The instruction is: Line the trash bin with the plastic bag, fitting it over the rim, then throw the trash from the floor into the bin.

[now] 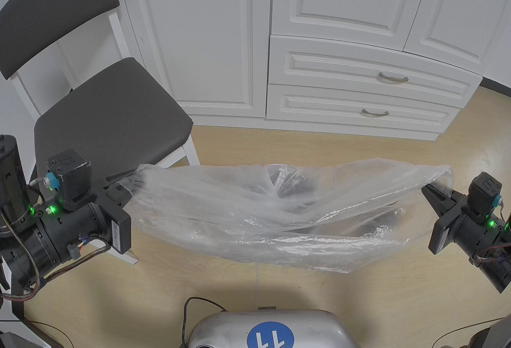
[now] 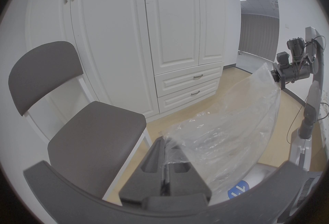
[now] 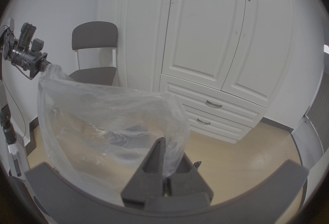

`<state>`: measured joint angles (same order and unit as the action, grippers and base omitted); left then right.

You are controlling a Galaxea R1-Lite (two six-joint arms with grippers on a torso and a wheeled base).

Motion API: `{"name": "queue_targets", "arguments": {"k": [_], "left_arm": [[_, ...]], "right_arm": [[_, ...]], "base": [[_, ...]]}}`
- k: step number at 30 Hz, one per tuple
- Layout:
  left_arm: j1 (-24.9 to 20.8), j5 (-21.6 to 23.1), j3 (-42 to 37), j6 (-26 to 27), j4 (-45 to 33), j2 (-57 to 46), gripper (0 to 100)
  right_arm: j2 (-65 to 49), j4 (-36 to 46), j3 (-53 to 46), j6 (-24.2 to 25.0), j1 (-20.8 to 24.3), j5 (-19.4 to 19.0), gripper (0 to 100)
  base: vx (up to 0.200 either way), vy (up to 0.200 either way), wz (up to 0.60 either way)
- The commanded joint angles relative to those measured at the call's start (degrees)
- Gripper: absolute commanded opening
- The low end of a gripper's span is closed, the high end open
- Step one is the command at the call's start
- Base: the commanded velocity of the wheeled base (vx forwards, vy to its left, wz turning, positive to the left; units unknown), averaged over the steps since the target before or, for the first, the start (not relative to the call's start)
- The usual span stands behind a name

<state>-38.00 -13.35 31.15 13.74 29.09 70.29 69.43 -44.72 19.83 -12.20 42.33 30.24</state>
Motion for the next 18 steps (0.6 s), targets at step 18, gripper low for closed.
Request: {"name": "queue_targets", "arguments": {"k": [18], "left_arm": [[2.14, -0.1, -0.03, 0.32, -0.61, -1.38, 0]], "right_arm": [[0.18, 0.51, -1.9, -1.51, -3.04, 0.34, 0]], "base": [[0.0, 0.0, 0.0]]}}
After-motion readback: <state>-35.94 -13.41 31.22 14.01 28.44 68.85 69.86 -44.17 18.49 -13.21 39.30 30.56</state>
